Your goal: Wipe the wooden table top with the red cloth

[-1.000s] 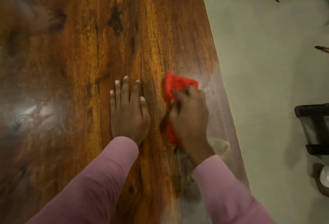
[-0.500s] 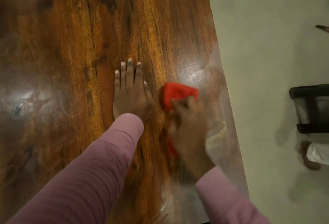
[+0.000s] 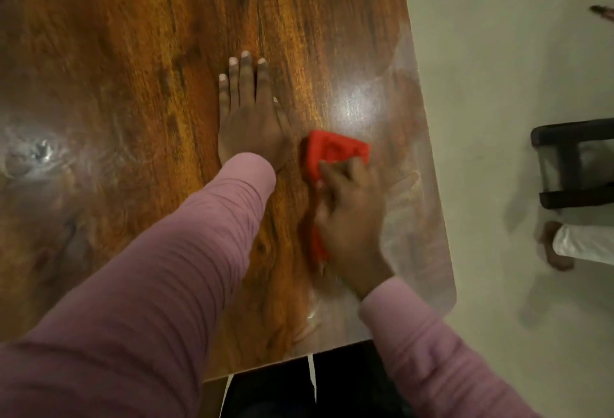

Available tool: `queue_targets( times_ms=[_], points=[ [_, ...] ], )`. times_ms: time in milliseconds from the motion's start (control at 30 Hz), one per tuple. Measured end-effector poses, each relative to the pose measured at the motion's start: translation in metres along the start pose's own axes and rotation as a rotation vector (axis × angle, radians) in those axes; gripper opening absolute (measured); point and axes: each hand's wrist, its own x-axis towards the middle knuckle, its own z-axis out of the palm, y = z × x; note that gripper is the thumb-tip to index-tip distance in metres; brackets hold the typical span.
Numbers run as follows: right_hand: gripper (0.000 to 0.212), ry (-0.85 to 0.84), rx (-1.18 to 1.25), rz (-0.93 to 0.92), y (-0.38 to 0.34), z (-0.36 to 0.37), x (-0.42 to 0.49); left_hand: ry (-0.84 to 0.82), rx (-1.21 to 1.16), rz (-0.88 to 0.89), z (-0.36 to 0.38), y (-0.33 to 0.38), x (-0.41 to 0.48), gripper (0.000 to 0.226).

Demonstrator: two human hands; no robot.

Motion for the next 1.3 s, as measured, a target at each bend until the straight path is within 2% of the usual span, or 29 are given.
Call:
queue_targets(
  times_ms=[67,133,300,367,433,533,600,633,667,800,867,933,1067,1133,1200,1300],
  points=[
    [0.039,-0.114,0.019,-0.186,-0.009,0.003,-0.027,0.002,0.0,0.014,0.0,-0.001,0.0,0.056],
    [0.036,-0.134,-0.016,-0.227,0.008,-0.005,-0.025,0.009,-0.015,0.034,0.0,-0.002,0.0,0.056],
    [0.031,0.105,-0.093,0.191,0.072,-0.041,0.01,0.036,-0.039,0.101,-0.007,-0.004,-0.021,0.054],
    [0.031,0.131,-0.075,0.236,0.065,-0.037,0.006,0.025,-0.068,0.085,-0.013,-0.005,-0.051,0.055],
    [0.031,0.066,-0.045,0.149,0.039,-0.024,-0.02,0.002,-0.102,0.018,-0.018,-0.009,-0.091,0.055],
    [0.032,-0.113,0.015,-0.143,0.005,-0.009,-0.083,-0.02,-0.093,-0.077,-0.021,-0.02,-0.146,0.056],
    [0.034,-0.172,0.014,-0.257,0.011,-0.015,-0.099,-0.044,-0.073,-0.127,-0.018,-0.028,-0.17,0.057],
    [0.034,-0.163,-0.001,-0.256,0.021,-0.02,-0.098,-0.064,-0.06,-0.136,-0.017,-0.03,-0.179,0.057],
    [0.035,-0.129,-0.021,-0.206,0.034,-0.026,-0.094,-0.086,-0.039,-0.128,-0.015,-0.032,-0.187,0.057],
    [0.032,0.077,-0.088,0.211,0.081,-0.055,-0.07,-0.127,0.067,-0.028,-0.009,-0.033,-0.196,0.056],
    [0.031,0.128,-0.091,0.292,0.079,-0.052,-0.071,-0.118,0.071,-0.03,-0.006,-0.034,-0.194,0.055],
    [0.031,0.096,-0.06,0.243,0.053,-0.038,-0.093,-0.112,0.064,-0.036,-0.006,-0.034,-0.196,0.055],
    [0.037,-0.084,0.052,-0.128,-0.013,-0.007,-0.188,-0.076,0.056,0.003,-0.004,-0.037,-0.199,0.055],
    [0.035,-0.157,0.06,-0.213,-0.018,-0.007,-0.206,-0.056,0.047,0.022,-0.004,-0.038,-0.198,0.055],
    [0.038,-0.162,0.006,-0.217,-0.001,-0.013,-0.2,-0.047,0.038,0.021,-0.005,-0.038,-0.199,0.055],
    [0.032,-0.03,-0.05,0.023,0.039,-0.034,-0.173,-0.046,0.035,0.019,-0.006,-0.038,-0.199,0.055]
  ],
)
